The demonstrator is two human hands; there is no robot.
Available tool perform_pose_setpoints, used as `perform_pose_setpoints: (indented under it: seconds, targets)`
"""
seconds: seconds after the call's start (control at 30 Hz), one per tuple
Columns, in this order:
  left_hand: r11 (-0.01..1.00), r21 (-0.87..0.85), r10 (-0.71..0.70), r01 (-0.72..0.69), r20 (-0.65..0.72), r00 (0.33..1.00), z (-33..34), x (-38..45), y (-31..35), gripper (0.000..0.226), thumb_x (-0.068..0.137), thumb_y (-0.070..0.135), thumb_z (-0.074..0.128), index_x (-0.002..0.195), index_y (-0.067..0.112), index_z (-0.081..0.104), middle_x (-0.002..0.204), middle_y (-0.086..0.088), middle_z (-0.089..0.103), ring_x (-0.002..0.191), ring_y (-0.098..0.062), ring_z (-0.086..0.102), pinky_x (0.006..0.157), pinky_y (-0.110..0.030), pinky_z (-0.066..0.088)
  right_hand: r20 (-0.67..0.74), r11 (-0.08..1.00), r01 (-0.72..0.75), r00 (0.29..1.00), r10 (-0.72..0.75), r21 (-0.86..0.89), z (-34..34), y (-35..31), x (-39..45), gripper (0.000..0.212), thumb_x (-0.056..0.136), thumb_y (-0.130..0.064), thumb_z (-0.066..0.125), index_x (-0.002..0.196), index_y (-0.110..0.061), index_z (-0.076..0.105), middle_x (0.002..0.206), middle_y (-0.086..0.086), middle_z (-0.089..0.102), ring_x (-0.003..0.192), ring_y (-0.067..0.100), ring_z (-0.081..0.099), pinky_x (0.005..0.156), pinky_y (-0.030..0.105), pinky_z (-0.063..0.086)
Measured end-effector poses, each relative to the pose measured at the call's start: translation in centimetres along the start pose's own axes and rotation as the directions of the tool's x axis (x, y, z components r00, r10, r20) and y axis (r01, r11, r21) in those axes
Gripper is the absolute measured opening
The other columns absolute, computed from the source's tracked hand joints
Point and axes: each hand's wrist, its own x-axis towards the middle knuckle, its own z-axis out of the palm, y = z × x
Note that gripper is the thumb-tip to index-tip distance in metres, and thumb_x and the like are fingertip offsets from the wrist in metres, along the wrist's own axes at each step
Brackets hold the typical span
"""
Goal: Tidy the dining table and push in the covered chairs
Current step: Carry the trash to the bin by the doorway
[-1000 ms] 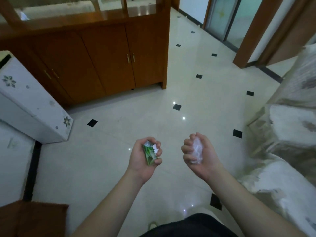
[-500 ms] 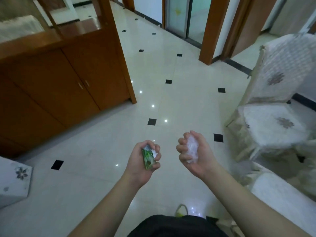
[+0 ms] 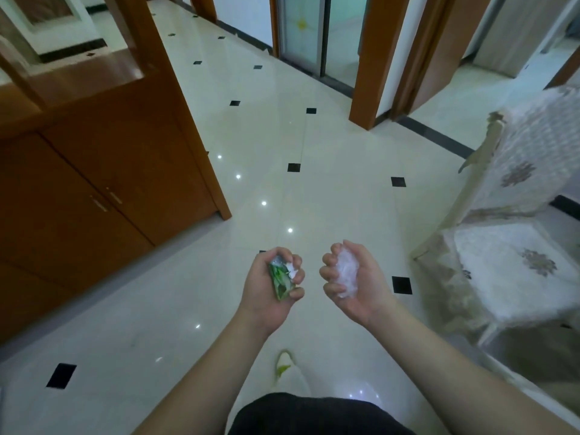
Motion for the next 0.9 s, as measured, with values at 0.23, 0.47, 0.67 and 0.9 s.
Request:
perform_pose_setpoints:
  seconds: [0.23,0.47,0.67,0.9]
  targets:
    - [0.998,-0.024,-0.063,0.064,0.063,0.996,1.7,9.9,7.6,0.018,0.084,0.024,0.045,0.068,0.016,0.051,0.07,-0.001,0.047,0.051,-0.014,0.04,0.041,-0.019,0.024,-0.025,0.995,0.072,0.997,-0.074,-0.065,3.2,-6.0,9.3,0.018,0.071,-0.033,0.067,0.07,-0.018,0.057,0.063,-0.003,0.047,0.047,0.009,0.04,0.034,0.016,0.027]
    - [0.989,0.053,-0.143,0.137,0.124,0.982,6.8,20.1,10.9,0.016,0.084,0.022,0.047,0.069,0.018,0.051,0.07,0.0,0.046,0.051,-0.013,0.038,0.039,-0.019,0.024,-0.074,0.985,0.172,0.983,-0.17,0.021,0.9,-13.2,15.8,0.037,0.051,-0.033,0.085,0.07,-0.018,0.057,0.065,-0.003,0.049,0.049,0.009,0.041,0.035,0.017,0.027]
    - [0.982,0.115,-0.163,0.149,0.115,0.98,13.1,30.2,12.2,0.014,0.083,0.023,0.05,0.07,0.017,0.052,0.069,0.0,0.047,0.05,-0.013,0.038,0.04,-0.019,0.023,-0.061,0.967,0.231,0.972,-0.226,0.103,-2.1,-22.0,21.8,0.036,0.051,-0.031,0.087,0.07,-0.018,0.059,0.065,-0.003,0.05,0.049,0.009,0.043,0.034,0.017,0.027]
    - [0.974,0.181,-0.163,0.139,0.128,0.978,23.7,40.7,13.1,0.013,0.081,0.023,0.052,0.069,0.016,0.053,0.069,-0.002,0.047,0.05,-0.014,0.037,0.041,-0.019,0.022,-0.078,0.949,0.294,0.955,-0.287,0.111,-3.9,-36.0,25.9,0.037,0.051,-0.031,0.087,0.071,-0.018,0.058,0.064,-0.003,0.049,0.047,0.009,0.042,0.034,0.017,0.026]
